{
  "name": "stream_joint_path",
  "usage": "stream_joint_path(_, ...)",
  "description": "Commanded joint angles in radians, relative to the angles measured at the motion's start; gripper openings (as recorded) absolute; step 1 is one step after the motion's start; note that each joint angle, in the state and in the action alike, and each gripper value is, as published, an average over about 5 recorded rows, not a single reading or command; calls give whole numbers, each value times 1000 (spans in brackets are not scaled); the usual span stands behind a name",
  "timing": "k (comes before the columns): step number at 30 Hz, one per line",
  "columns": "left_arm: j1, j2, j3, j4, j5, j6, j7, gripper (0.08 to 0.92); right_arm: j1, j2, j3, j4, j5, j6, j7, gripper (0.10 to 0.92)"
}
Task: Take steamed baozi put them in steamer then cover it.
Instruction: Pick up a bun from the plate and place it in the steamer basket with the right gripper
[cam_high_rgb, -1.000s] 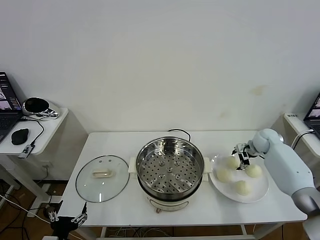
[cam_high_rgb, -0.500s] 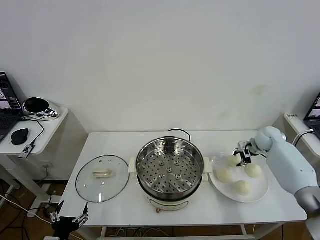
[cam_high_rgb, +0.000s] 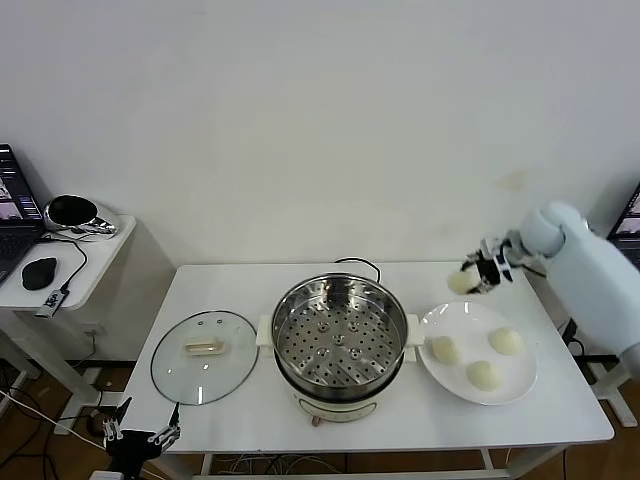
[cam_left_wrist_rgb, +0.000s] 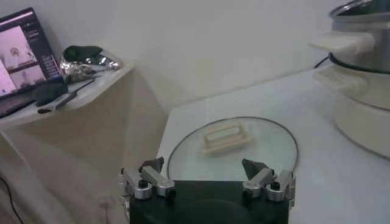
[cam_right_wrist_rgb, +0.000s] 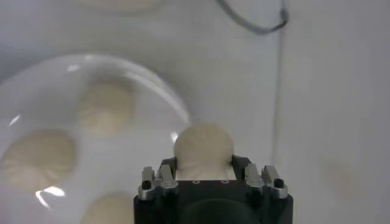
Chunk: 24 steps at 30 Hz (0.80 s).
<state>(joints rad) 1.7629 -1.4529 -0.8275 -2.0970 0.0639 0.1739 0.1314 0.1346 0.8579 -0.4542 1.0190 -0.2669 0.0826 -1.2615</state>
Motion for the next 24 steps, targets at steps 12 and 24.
stream_joint_path(12,7,-24,0,-21,-5,-2,-42,823,412,310,-439,14,266,615,-64,585)
stream_joint_path(24,46,-31,-21,-63,-5,1,-43,823,367,372,-457,111,43,747,-1,585)
